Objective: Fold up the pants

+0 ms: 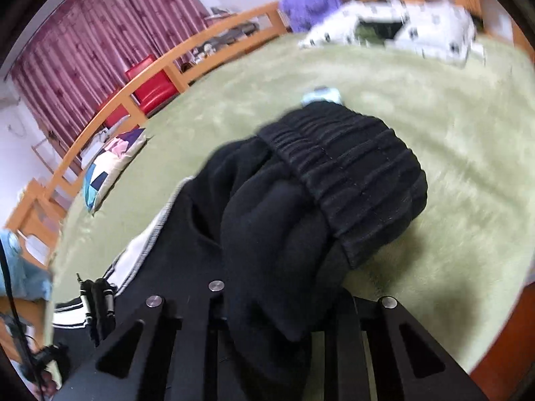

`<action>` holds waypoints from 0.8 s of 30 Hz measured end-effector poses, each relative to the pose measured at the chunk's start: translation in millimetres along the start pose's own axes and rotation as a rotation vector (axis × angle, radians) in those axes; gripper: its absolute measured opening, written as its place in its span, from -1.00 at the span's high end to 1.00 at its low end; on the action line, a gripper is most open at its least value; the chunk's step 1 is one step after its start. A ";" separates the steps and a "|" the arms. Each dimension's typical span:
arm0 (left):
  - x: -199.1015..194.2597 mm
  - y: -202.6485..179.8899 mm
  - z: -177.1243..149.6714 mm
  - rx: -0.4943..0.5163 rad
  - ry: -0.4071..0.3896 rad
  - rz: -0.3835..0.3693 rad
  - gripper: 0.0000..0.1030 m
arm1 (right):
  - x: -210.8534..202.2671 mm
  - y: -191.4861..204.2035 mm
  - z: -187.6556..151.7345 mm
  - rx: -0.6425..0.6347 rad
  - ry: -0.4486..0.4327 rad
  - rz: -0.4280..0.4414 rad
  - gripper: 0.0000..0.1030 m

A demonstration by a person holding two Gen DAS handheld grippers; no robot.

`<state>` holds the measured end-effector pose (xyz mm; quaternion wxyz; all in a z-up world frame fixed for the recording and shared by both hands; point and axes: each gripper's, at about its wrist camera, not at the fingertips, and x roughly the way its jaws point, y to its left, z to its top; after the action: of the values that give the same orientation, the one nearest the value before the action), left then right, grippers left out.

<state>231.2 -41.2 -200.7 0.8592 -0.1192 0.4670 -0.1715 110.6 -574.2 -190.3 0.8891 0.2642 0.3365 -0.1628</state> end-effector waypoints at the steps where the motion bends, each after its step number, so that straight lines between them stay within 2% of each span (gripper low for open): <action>1: -4.5 -0.2 3.1 -0.004 -0.007 -0.014 0.78 | -9.1 10.6 2.6 -0.009 -0.014 -0.001 0.63; 8: -45.1 5.3 20.8 0.014 -0.079 -0.098 0.81 | -53.4 79.6 18.1 -0.077 -0.090 -0.004 0.64; 11: -59.0 13.6 26.8 0.011 -0.093 -0.119 0.81 | -72.3 117.8 23.2 -0.101 -0.120 0.027 0.65; 16: -99.5 47.4 35.5 0.012 -0.160 -0.075 0.81 | -82.1 181.3 17.1 -0.171 -0.118 0.107 0.66; 18: -123.9 74.2 41.6 -0.009 -0.190 -0.042 0.81 | -79.1 209.5 9.6 -0.187 -0.099 0.165 0.66; 21: -149.9 107.1 46.4 -0.020 -0.219 0.017 0.81 | -71.3 234.2 -3.2 -0.180 -0.074 0.244 0.66; 24: -158.2 142.7 45.4 -0.052 -0.209 0.083 0.81 | -46.9 245.3 -25.5 -0.189 -0.020 0.264 0.66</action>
<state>215.8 155.3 -108.0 0.9063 -0.1390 0.3836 -0.1102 178.4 -356.2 -86.0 0.9269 0.2198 0.3038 -0.0147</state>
